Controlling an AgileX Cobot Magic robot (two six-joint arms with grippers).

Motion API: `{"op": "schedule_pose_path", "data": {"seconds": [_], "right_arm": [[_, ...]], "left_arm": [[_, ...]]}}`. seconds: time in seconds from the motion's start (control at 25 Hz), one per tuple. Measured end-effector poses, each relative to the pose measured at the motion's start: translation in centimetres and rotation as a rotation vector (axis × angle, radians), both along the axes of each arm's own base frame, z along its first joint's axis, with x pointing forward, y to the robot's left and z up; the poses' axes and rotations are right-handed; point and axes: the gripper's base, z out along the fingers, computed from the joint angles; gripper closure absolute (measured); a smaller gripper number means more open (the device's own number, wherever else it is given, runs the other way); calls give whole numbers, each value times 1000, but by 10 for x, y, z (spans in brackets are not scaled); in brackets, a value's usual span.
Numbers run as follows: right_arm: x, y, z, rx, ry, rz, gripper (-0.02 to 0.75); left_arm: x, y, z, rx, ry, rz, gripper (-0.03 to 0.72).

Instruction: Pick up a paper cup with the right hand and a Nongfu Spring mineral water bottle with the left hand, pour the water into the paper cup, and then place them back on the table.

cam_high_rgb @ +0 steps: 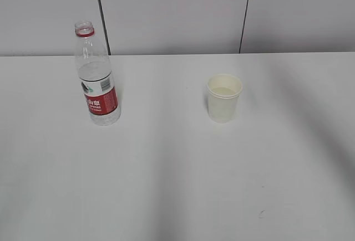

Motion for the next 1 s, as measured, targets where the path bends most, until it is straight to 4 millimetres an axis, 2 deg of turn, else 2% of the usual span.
{"op": "schedule_pose_path", "data": {"seconds": [0.24,0.36,0.52,0.64,0.8,1.0], "right_arm": [[-1,-2,-9,7,24,-20,156],[-1,-9,-21,98,56,-114,156],[-2,-20,-29,91,97,-246,156],[-7,-25,-38,94,208,-317,156],[-29,-24,-43,106,418,-343,156],[-70,-19,-28,110,565,-276,156]], "left_arm": [[0,0,0,-1,0,-1,222],[0,0,0,-1,0,-1,222],[0,0,0,-1,0,-1,222],[0,0,0,-1,0,-1,223],[0,0,0,-1,0,-1,223],[0,0,0,-1,0,-1,223]]}}
